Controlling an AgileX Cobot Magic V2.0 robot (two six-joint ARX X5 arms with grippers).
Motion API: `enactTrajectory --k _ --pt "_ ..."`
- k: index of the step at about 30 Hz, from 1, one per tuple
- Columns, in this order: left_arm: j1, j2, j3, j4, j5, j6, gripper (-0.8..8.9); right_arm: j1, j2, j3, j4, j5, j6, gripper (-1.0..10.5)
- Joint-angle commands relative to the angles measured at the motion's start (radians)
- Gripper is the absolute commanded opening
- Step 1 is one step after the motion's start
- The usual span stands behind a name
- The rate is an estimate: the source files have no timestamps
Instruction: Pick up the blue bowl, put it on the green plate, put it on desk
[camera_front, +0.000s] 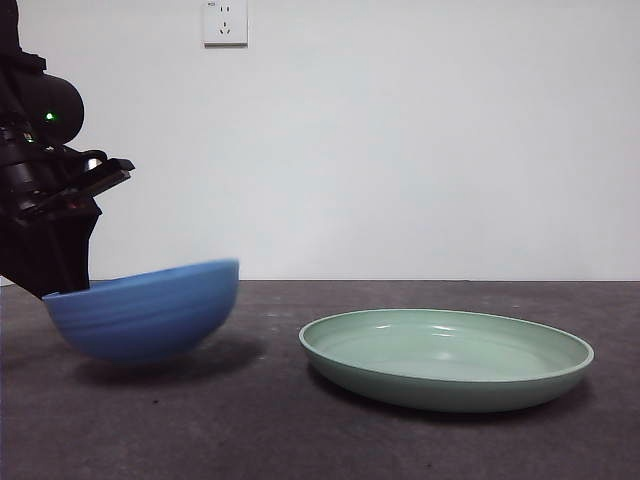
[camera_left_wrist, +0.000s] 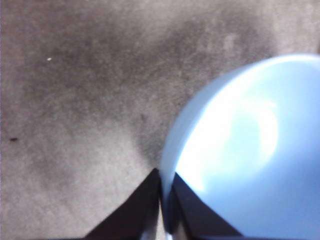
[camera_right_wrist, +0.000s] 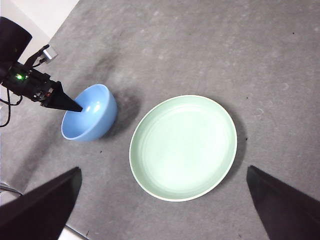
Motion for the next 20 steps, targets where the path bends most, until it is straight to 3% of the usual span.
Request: enactTrajectory --k 1,11,20 --pt "-0.002 0.024 0.019 0.015 -0.018 -0.002 0.10 0.001 0.003 0.014 0.008 -0.001 -0.014 5.7" --pt "-0.010 0.023 0.054 -0.014 -0.018 -0.039 0.10 0.001 0.003 0.014 0.008 -0.001 -0.014 5.7" --pt "-0.109 0.023 0.306 -0.157 -0.044 -0.076 0.10 0.001 0.003 0.014 0.008 0.006 -0.014 5.7"
